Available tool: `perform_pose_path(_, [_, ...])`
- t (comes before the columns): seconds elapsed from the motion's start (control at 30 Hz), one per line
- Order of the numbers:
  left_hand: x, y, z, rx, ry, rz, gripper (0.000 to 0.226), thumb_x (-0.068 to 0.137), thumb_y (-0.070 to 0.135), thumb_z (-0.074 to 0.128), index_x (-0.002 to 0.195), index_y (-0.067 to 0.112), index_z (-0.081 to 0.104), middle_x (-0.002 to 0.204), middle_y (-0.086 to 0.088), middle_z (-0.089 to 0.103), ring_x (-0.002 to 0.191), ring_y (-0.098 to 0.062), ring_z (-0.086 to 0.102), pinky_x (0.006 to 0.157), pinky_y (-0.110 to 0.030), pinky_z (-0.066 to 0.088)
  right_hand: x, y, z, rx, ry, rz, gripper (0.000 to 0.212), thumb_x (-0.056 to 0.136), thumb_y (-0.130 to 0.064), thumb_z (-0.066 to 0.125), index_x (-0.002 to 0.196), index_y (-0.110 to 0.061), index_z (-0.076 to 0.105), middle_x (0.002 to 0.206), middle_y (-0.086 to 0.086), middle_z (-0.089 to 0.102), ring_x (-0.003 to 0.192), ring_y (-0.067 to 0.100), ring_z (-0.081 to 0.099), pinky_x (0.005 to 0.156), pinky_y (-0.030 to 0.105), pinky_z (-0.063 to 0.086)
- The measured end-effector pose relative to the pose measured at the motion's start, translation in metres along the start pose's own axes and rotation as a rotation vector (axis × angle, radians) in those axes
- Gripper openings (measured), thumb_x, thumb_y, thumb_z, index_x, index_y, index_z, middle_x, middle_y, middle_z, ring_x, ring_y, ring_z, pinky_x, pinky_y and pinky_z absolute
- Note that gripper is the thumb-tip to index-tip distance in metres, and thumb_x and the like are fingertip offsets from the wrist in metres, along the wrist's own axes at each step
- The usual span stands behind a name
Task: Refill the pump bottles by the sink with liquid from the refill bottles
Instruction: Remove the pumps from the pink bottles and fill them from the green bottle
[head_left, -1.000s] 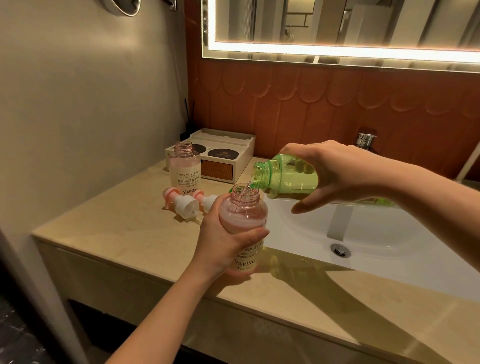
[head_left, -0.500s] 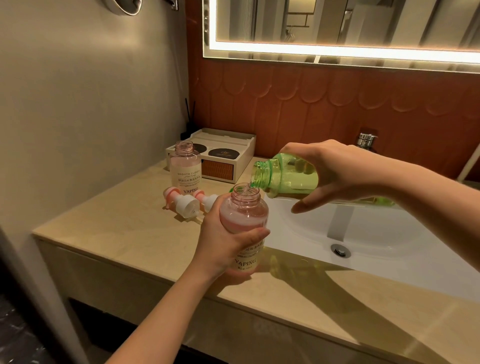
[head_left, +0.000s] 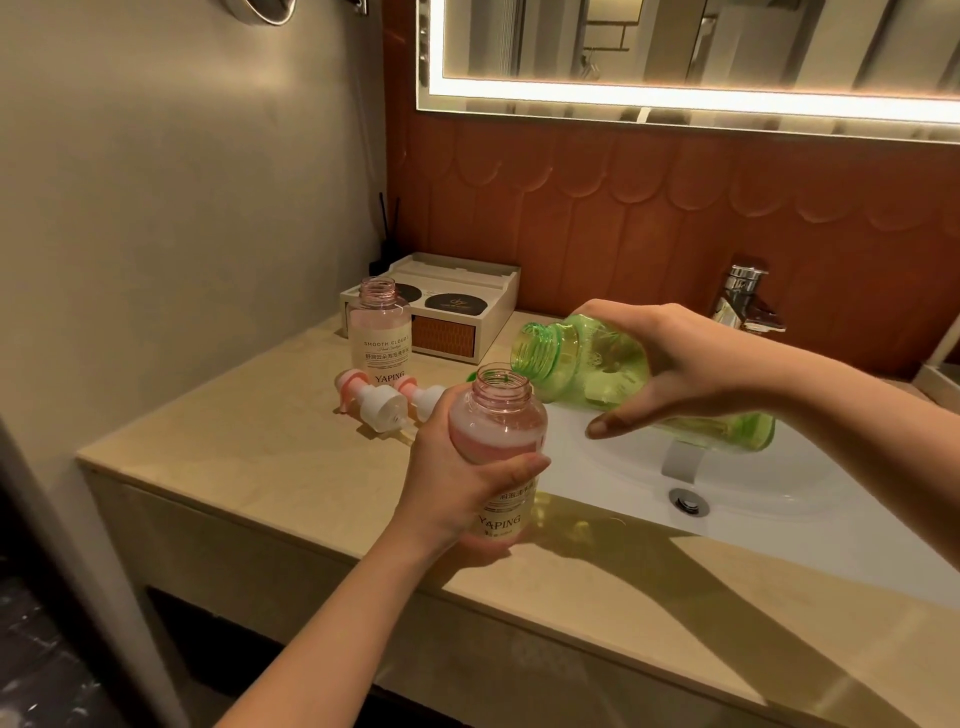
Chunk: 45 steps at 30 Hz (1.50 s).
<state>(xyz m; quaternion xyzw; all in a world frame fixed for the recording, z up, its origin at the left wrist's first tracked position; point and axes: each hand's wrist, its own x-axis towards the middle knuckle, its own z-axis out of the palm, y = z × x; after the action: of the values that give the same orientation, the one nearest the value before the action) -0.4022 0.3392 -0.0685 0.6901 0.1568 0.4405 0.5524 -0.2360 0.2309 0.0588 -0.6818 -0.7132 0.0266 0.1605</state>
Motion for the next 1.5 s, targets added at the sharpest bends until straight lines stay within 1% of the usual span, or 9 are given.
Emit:
perform_pose_path(0.3, [0.000,-0.001,-0.001,0.025,0.007,-0.002,0.061,0.049,0.029,0.083,0.103,0.028,0.054,0.096,0.010,0.065,0.091,-0.003,0.063,0.072,-0.013,0.051,0.000,0.005,0.017,0.255,0.138,0.018,0.062,0.053,-0.056,0.077,0.106,-0.045,0.048,0.102,-0.029,0.059,0.095,-0.010,0.056,0.080,0.009,0.045])
perform_pose_path(0.43, [-0.002,0.000,-0.002,0.044,0.019,-0.011,0.064,0.048,0.030,0.085,0.105,0.026,0.055,0.095,0.013,0.066,0.090,0.000,0.063,0.070,-0.011,0.049,0.002,0.008,0.031,0.398,0.244,0.020,0.066,0.056,-0.048,0.082,0.112,-0.033,0.051,0.106,-0.014,0.064,0.097,0.002,0.061,0.085,0.021,0.050])
perform_pose_path(0.6, [-0.007,0.004,-0.010,0.078,0.039,-0.003,0.061,0.051,0.026,0.082,0.103,0.029,0.052,0.095,0.033,0.063,0.092,0.014,0.057,0.069,-0.003,0.045,0.005,0.002,0.046,0.592,0.413,0.034,0.059,0.057,-0.043,0.079,0.108,-0.035,0.052,0.104,-0.016,0.064,0.094,-0.001,0.061,0.077,0.012,0.049])
perform_pose_path(0.77, [-0.010,0.004,-0.029,0.074,0.081,-0.020,0.093,0.042,0.038,0.081,0.125,0.013,0.048,0.116,-0.003,0.061,0.109,-0.016,0.058,0.094,-0.034,0.049,0.015,-0.010,0.058,0.742,0.585,0.054,0.051,0.059,-0.040,0.076,0.104,-0.036,0.052,0.098,-0.020,0.063,0.089,-0.008,0.060,0.066,0.006,0.046])
perform_pose_path(0.9, [-0.009,0.006,-0.045,0.090,0.126,-0.021,0.082,0.040,0.042,0.081,0.115,0.029,0.050,0.111,0.008,0.062,0.102,-0.005,0.060,0.088,-0.022,0.050,0.024,-0.015,0.064,0.823,0.666,0.075,0.051,0.059,-0.043,0.076,0.104,-0.039,0.051,0.098,-0.020,0.064,0.088,-0.007,0.061,0.065,0.008,0.048])
perform_pose_path(0.97, [-0.008,0.005,-0.053,0.106,0.150,-0.022,0.087,0.039,0.044,0.080,0.118,0.023,0.050,0.115,0.002,0.061,0.105,-0.011,0.060,0.089,-0.026,0.049,0.028,-0.017,0.067,0.853,0.696,0.080,0.053,0.060,-0.044,0.075,0.107,-0.038,0.052,0.102,-0.016,0.064,0.090,-0.004,0.062,0.066,0.010,0.050])
perform_pose_path(1.07, [-0.006,0.003,-0.065,0.122,0.187,-0.012,0.085,0.039,0.046,0.079,0.117,0.023,0.051,0.111,0.006,0.063,0.100,-0.004,0.061,0.078,-0.014,0.049,0.034,-0.019,0.067,0.880,0.738,0.085,0.052,0.061,-0.045,0.077,0.105,-0.039,0.051,0.102,-0.016,0.063,0.089,-0.006,0.061,0.063,0.009,0.049])
perform_pose_path(1.2, [-0.001,0.000,-0.084,0.141,0.256,-0.025,0.073,0.039,0.048,0.078,0.105,0.032,0.052,0.106,0.009,0.064,0.098,-0.006,0.061,0.076,-0.021,0.046,0.041,-0.022,0.067,0.886,0.785,0.088,0.049,0.059,-0.047,0.074,0.102,-0.038,0.052,0.098,-0.016,0.063,0.085,-0.008,0.061,0.060,0.008,0.048])
perform_pose_path(1.5, [0.029,-0.011,-0.136,0.201,0.420,-0.016,0.076,0.049,0.041,0.079,0.117,0.025,0.048,0.109,0.008,0.061,0.098,-0.005,0.059,0.078,-0.026,0.047,0.058,-0.029,0.068,0.863,0.803,0.089,0.055,0.056,-0.053,0.072,0.105,-0.039,0.051,0.101,-0.017,0.063,0.088,-0.007,0.061,0.061,0.009,0.049])
